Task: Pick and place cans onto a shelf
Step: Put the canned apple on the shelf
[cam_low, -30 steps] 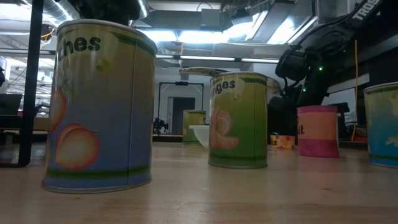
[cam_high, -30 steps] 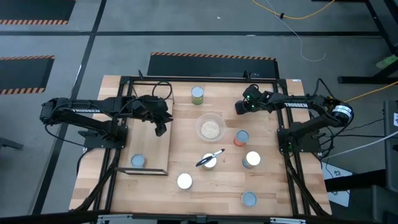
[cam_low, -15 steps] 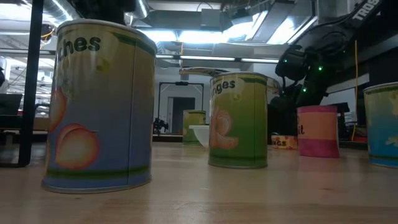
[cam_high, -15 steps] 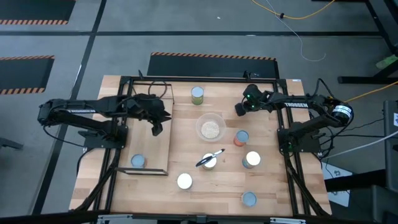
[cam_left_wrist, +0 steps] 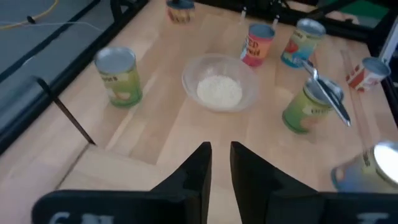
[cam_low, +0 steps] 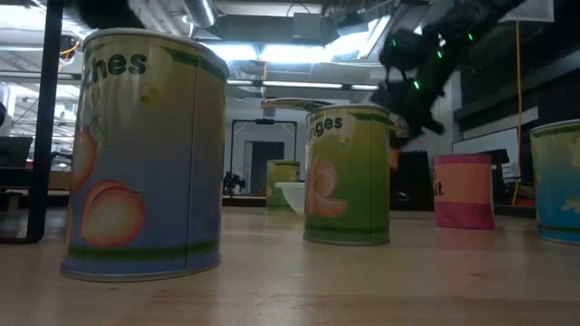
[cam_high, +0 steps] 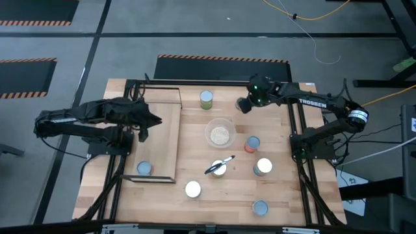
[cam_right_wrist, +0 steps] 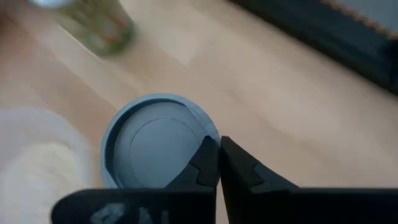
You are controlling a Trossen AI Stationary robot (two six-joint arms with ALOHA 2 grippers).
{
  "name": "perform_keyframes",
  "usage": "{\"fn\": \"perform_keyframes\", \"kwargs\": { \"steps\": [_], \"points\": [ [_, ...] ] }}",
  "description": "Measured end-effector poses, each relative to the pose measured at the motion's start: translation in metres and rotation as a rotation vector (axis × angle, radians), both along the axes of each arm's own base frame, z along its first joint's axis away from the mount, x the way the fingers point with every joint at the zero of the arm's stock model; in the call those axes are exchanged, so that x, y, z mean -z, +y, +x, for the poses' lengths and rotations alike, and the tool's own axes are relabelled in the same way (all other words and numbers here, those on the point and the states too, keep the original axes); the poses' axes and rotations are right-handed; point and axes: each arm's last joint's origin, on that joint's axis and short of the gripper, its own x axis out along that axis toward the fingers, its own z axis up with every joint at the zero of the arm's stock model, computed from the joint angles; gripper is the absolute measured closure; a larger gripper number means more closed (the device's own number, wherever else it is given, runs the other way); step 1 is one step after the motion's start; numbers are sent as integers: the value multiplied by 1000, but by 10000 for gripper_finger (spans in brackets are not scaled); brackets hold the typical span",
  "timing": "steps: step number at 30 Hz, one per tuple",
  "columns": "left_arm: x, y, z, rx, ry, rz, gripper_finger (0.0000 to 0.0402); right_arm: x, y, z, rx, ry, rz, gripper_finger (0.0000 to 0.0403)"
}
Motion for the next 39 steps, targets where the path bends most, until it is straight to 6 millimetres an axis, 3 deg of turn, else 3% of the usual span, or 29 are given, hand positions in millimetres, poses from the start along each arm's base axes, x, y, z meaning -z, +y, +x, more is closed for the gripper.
{"fn": "perform_keyframes", "kwargs": {
  "steps": [9, 16, 22, 29, 39],
  "points": [
    [42, -3, -13, -5, -32, -42, 362, -87, 19, 46, -170, -210, -152, 397],
    [46, -3, -17, -11, -62, -35, 361, -116, 41, 99, -324, -276, -211, 397],
    [46, -3, -17, -40, -69, -19, 366, -109, 62, 161, -492, -263, -230, 397],
    [46, -2, -18, -51, -68, -13, 366, -81, 86, 225, -717, -279, -176, 397],
    [46, -4, -18, 2, -62, -43, 366, -24, 99, 276, -829, -258, -70, 394]
  ]
}}
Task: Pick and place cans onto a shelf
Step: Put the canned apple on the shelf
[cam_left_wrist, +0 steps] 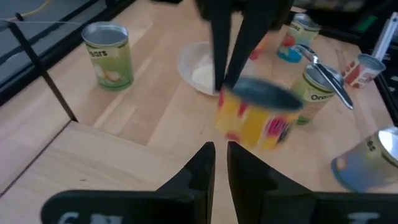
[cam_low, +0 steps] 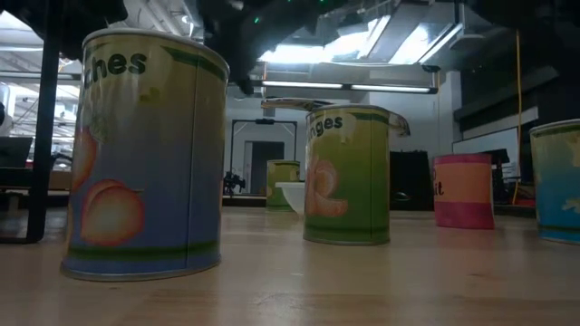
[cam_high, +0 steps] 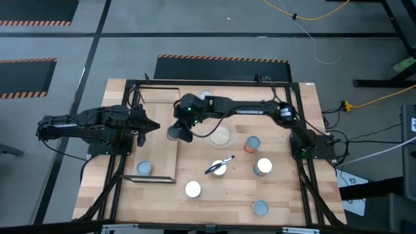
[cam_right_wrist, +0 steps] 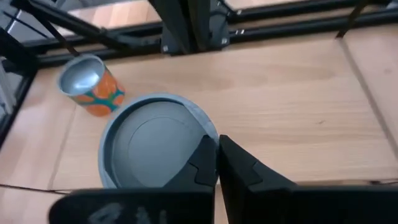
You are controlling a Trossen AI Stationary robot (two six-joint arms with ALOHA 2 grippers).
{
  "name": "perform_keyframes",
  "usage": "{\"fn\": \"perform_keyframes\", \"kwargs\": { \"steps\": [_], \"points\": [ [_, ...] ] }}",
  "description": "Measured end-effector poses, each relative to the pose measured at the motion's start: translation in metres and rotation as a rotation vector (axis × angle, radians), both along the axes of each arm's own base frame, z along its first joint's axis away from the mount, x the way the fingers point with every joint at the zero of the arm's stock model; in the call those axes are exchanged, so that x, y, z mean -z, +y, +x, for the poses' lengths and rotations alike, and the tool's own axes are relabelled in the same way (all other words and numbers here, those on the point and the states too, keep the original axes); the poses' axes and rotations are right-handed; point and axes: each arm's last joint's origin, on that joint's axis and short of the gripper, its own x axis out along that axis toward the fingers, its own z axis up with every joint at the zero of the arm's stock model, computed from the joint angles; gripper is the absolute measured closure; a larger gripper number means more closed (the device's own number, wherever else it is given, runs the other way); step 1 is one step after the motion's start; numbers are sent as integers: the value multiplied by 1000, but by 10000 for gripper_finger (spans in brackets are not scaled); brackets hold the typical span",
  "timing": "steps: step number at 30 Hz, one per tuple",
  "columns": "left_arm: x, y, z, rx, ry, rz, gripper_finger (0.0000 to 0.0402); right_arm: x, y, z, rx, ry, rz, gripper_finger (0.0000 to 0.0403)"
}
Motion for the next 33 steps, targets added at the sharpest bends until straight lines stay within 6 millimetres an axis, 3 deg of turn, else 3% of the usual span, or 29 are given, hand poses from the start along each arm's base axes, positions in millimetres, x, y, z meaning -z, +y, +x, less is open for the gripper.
{"fn": "perform_keyframes", "kwargs": {
  "steps": [16, 33],
  "points": [
    [1, -1, 0, 18, 12, -10, 367, 73, 0, 26, -3, 53, 8, 393],
    [1, -1, 0, 18, 12, -10, 367, 77, 0, 29, -3, 33, 3, 363]
  ]
}}
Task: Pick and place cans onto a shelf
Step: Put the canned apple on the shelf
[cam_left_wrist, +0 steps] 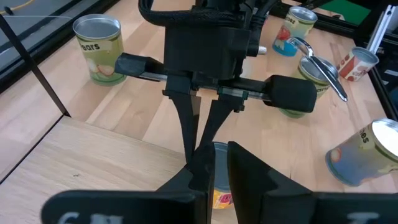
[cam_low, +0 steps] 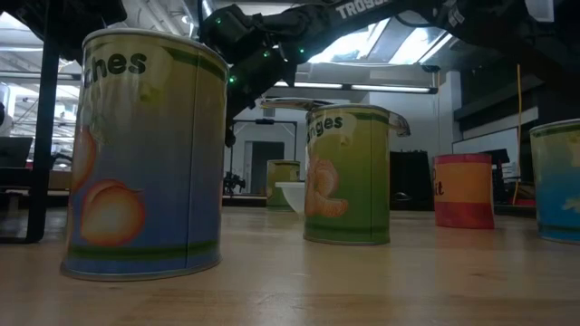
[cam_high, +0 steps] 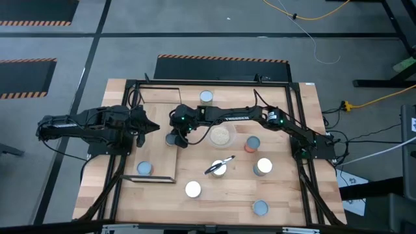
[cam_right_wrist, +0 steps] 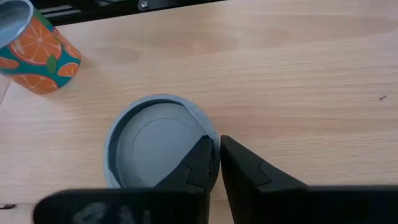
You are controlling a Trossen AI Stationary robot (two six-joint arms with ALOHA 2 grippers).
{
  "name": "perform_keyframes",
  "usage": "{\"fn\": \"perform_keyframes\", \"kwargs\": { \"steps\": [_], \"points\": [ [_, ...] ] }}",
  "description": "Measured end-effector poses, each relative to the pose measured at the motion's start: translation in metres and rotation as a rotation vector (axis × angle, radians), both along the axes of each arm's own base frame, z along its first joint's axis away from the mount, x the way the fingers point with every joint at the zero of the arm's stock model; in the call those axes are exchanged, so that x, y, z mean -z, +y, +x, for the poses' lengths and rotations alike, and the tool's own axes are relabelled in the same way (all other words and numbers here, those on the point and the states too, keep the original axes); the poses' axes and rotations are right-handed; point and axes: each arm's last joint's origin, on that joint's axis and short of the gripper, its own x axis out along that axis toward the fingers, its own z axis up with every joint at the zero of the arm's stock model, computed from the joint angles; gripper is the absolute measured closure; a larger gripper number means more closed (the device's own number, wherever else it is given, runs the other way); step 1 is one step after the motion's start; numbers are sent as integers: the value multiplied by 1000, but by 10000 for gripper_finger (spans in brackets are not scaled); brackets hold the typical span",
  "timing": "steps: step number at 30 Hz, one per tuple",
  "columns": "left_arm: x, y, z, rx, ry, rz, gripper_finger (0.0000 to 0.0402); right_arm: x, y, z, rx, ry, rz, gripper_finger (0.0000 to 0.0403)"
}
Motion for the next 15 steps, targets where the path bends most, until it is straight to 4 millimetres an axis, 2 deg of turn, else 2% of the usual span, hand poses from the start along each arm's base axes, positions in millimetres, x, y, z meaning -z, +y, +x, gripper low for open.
{"fn": "perform_keyframes", "kwargs": {
  "steps": [15],
  "points": [
    [0, 0, 0, 0, 0, 0, 367, 0, 0, 0, 1, -3, 0, 360]
  ]
}}
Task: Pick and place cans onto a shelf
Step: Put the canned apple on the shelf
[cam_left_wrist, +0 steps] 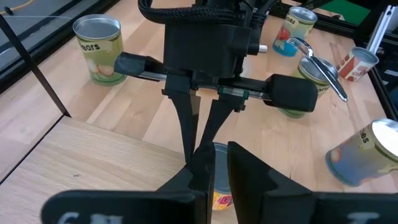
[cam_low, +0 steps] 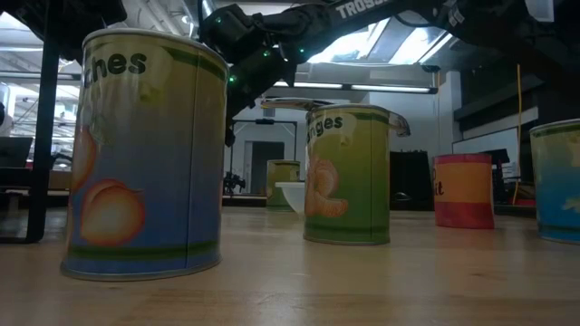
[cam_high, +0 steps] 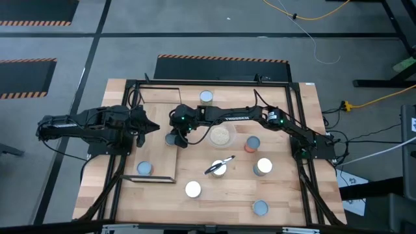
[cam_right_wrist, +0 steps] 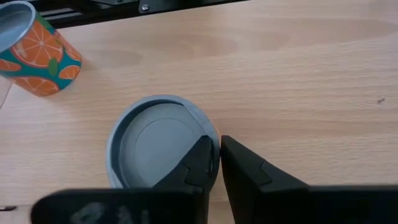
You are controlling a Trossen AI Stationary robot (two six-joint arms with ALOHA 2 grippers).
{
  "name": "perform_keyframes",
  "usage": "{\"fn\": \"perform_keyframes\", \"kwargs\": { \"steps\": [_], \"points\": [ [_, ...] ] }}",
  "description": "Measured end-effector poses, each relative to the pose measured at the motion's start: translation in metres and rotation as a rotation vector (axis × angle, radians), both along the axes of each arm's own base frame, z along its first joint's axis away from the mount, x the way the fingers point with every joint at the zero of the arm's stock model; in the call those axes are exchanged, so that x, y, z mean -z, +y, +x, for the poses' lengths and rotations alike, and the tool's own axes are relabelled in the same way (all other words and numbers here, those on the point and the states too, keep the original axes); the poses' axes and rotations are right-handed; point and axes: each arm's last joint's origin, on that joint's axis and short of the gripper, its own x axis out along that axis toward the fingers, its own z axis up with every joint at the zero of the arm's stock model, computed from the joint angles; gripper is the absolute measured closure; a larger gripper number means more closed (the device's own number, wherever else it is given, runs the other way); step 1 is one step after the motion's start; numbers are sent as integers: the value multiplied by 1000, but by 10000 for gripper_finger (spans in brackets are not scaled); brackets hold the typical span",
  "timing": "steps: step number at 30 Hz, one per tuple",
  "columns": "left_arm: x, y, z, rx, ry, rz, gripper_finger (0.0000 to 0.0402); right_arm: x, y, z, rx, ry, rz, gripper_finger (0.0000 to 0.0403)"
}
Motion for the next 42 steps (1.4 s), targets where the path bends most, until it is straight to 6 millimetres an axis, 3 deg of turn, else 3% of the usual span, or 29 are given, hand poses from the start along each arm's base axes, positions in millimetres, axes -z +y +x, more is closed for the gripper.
{"fn": "perform_keyframes", "kwargs": {
  "steps": [8, 17, 26, 29, 34, 42],
  "points": [
    [0, 0, 0, 0, 0, 0, 367, 0, 0, 0, 0, 0, 0, 356],
    [0, 0, 0, 0, -1, 0, 367, 0, 0, 0, 0, 0, 0, 273],
    [0, -1, 0, 32, -1, -23, 366, 0, -2, -4, -19, 38, 22, 260],
    [0, -2, 0, 38, -5, -59, 366, -9, -1, -9, -64, 60, 17, 260],
    [0, -3, 1, 63, -4, -85, 366, -42, 6, -25, -97, 88, -66, 260],
    [0, -4, 1, 114, -5, -86, 366, -93, 41, -60, -133, 147, -203, 260]
  ]
}}
